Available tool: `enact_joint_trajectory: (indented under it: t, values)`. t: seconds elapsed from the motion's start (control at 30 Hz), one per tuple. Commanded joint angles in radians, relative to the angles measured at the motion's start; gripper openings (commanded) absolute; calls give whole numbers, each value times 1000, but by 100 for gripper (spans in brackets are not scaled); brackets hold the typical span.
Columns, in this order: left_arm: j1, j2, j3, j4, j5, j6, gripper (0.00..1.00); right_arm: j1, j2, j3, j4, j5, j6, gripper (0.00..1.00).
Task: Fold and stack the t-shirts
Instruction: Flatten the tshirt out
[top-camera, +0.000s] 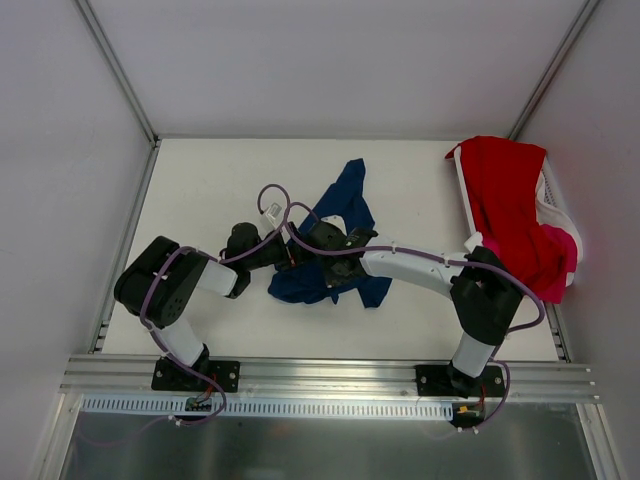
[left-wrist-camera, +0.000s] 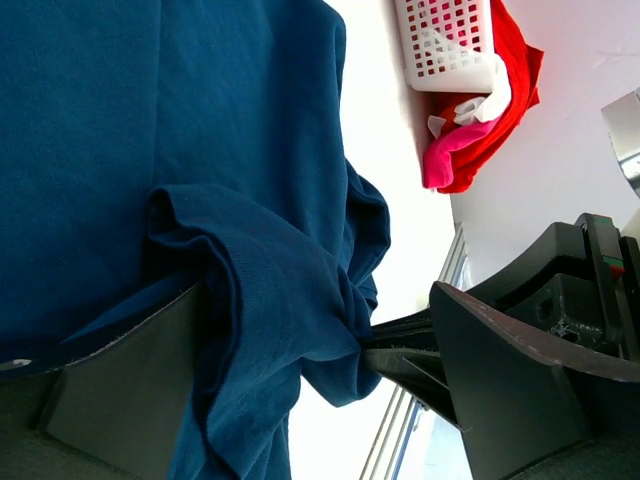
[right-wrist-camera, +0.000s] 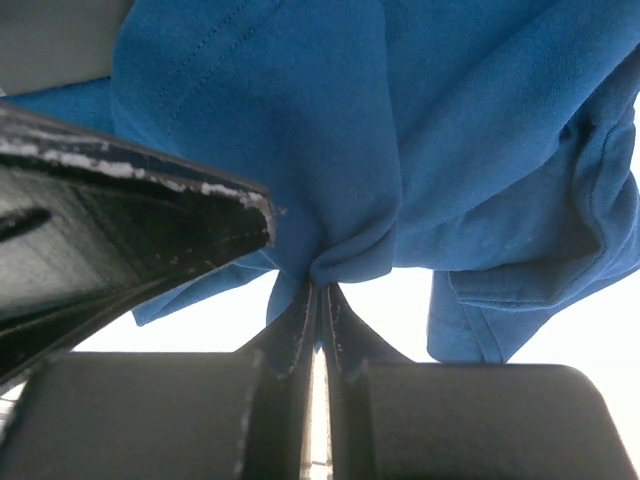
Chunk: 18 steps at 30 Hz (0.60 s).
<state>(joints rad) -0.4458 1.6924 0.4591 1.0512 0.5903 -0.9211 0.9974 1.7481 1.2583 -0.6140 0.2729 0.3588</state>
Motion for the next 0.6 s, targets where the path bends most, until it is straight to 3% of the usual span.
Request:
enact_joint_trajectory:
  t: [0.0, 0.13, 0.17, 0.3, 0.47, 0.57]
  values:
    - [-8, -2, 15, 56, -10, 7, 91, 4, -1, 23, 0, 6, 9, 0]
    - [-8, 6, 33, 30, -1, 8, 69, 4, 4, 21, 3, 3, 9, 1]
    - [-8, 12, 38, 32, 6, 10, 58, 4, 5, 24, 3, 2, 8, 0]
    - [-11, 23, 49, 41, 28, 5, 32, 4, 13, 29, 2, -4, 8, 1]
    - [-18, 30, 58, 46, 39, 7, 28, 4, 17, 29, 0, -6, 8, 0]
    - [-21, 36, 67, 36, 46, 8, 20, 4, 18, 30, 2, -6, 9, 1]
